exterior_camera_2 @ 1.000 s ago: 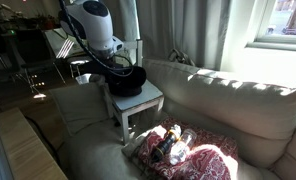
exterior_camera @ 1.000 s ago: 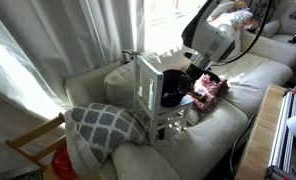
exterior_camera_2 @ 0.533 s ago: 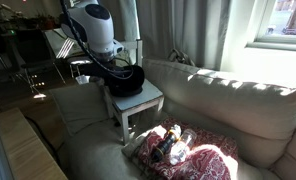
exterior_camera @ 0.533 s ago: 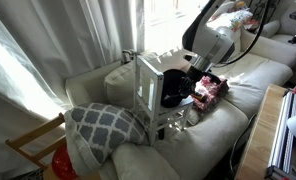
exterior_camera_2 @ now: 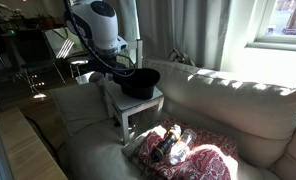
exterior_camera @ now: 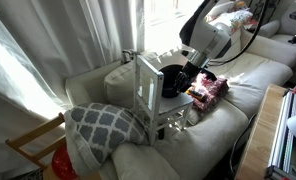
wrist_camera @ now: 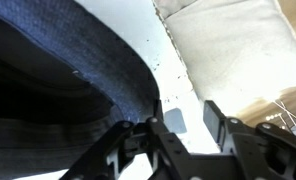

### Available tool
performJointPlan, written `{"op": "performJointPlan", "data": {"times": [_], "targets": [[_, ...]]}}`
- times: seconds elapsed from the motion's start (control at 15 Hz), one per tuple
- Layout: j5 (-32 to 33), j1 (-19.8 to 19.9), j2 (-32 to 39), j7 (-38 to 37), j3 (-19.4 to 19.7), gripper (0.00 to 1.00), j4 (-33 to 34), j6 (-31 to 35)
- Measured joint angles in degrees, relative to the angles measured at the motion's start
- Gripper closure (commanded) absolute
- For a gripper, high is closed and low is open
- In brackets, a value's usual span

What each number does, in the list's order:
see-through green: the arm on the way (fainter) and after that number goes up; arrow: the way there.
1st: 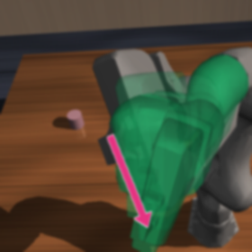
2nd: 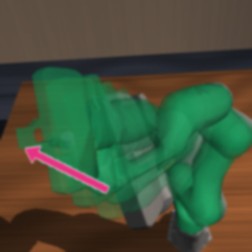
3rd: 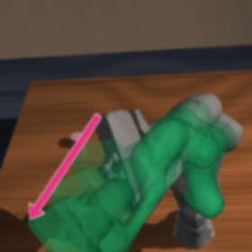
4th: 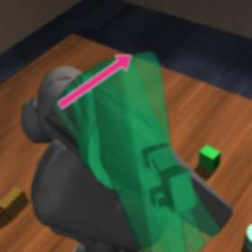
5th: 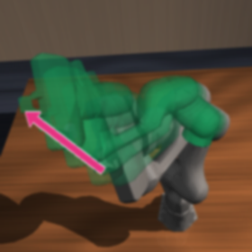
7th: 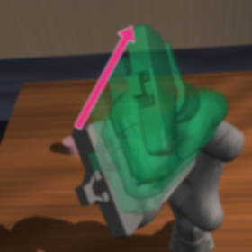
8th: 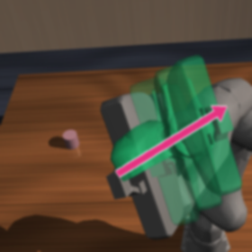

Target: Place the black hat on the chair seat and then turn it upside down

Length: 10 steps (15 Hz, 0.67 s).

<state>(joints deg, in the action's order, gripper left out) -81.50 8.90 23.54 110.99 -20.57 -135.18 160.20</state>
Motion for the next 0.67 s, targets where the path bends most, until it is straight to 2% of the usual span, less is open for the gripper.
{"op": "performJointPlan", "data": {"times": [0.2,0.67], "targets": [[2.85,0.19,-0.27,-4.20,0.88,0.01,0.55,-1.08],[6.72,0.31,-0.85,-9.48,2.20,0.00,1.89,-2.87]]}}
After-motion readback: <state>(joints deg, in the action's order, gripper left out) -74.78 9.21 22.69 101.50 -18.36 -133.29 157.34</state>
